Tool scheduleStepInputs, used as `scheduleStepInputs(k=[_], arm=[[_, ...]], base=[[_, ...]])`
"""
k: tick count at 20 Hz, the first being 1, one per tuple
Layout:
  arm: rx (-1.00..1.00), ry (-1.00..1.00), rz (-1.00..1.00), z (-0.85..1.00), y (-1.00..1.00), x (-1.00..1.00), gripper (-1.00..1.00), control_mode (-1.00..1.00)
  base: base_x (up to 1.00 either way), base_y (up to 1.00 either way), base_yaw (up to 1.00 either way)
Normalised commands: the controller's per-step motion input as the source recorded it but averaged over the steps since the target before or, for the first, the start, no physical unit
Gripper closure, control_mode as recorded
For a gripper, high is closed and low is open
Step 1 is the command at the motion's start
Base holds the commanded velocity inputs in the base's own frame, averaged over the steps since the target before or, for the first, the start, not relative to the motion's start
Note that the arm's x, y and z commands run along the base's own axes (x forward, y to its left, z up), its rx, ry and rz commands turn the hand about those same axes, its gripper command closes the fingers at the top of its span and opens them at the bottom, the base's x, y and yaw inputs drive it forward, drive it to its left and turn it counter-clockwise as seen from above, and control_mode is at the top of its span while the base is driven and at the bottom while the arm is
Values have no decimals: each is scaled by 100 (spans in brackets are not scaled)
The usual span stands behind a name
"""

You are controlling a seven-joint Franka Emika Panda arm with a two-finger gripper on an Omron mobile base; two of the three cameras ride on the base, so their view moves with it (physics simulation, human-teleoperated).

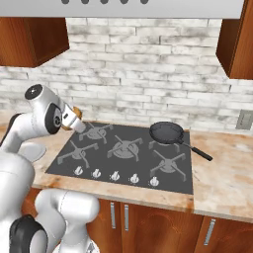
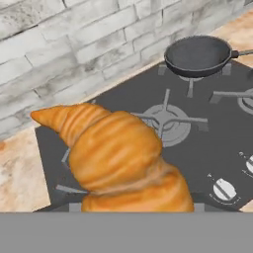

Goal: Pick the croissant and place it on the pan. Then turn on the stove to warm the croissant.

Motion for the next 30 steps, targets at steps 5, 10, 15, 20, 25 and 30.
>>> scheduleStepInputs(k=[5, 10, 15, 20, 25, 30], arm=[[13, -2, -16, 30, -93, 0, 100, -100], [13, 0, -15, 16, -90, 1, 100, -100], [9, 0, -11, 1, -74, 22, 100, -100], [9, 0, -1, 0, -65, 35, 100, -100], [8, 0, 0, 0, -61, 40, 100, -100], [3, 0, 0, 0, -41, 50, 100, -100]], base=[[0, 0, 0], [0, 0, 0], [0, 0, 0], [0, 0, 0], [0, 0, 0], [0, 0, 0]])
